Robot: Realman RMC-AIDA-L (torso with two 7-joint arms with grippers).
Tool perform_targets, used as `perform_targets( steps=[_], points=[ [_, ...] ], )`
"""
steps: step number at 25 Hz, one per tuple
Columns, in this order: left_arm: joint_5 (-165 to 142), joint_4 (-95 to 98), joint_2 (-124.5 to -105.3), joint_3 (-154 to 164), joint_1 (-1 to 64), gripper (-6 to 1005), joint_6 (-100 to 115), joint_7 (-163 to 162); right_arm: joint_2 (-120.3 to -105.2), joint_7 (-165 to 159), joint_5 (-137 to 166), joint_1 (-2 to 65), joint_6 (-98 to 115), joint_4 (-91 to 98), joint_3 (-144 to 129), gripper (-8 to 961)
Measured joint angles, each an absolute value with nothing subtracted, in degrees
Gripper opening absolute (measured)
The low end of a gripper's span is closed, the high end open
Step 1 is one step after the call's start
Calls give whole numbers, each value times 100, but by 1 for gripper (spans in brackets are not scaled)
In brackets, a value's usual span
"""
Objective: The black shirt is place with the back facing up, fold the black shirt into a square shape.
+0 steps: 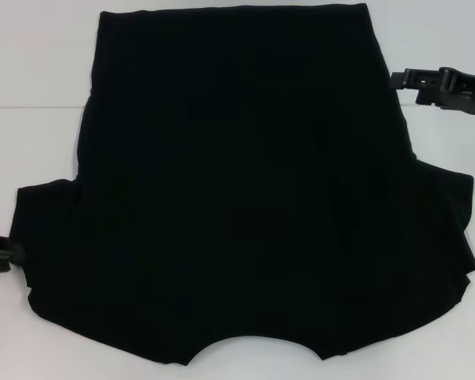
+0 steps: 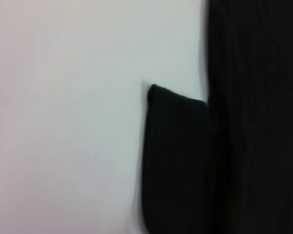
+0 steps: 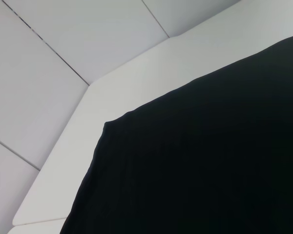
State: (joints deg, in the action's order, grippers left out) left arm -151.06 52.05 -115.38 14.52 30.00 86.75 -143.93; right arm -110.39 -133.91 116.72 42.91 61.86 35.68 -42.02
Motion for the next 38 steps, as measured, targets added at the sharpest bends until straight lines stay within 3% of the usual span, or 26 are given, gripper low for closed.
perform_targets(
  steps=[8,27,33,38],
  points=[
    [-15156,4847,-11542,1502,2997,351,8293,-14450,-11039,-13394,11672,4245,6200,3568,-4168,806],
    [-15175,4526,-11533,1671,3139,285,7991,-14478,-11039,-13395,11636,4227,6249,3568,-4147,807],
    [-15177,4536,-11524,1715,3155,80,8020,-14415,-11039,-13395,11636,4229,6259,3572,-4105,807],
    [-15172,4675,-11510,1721,3156,3,8031,-14345,-11039,-13395,11636,4230,6263,3576,-4087,807]
  ],
)
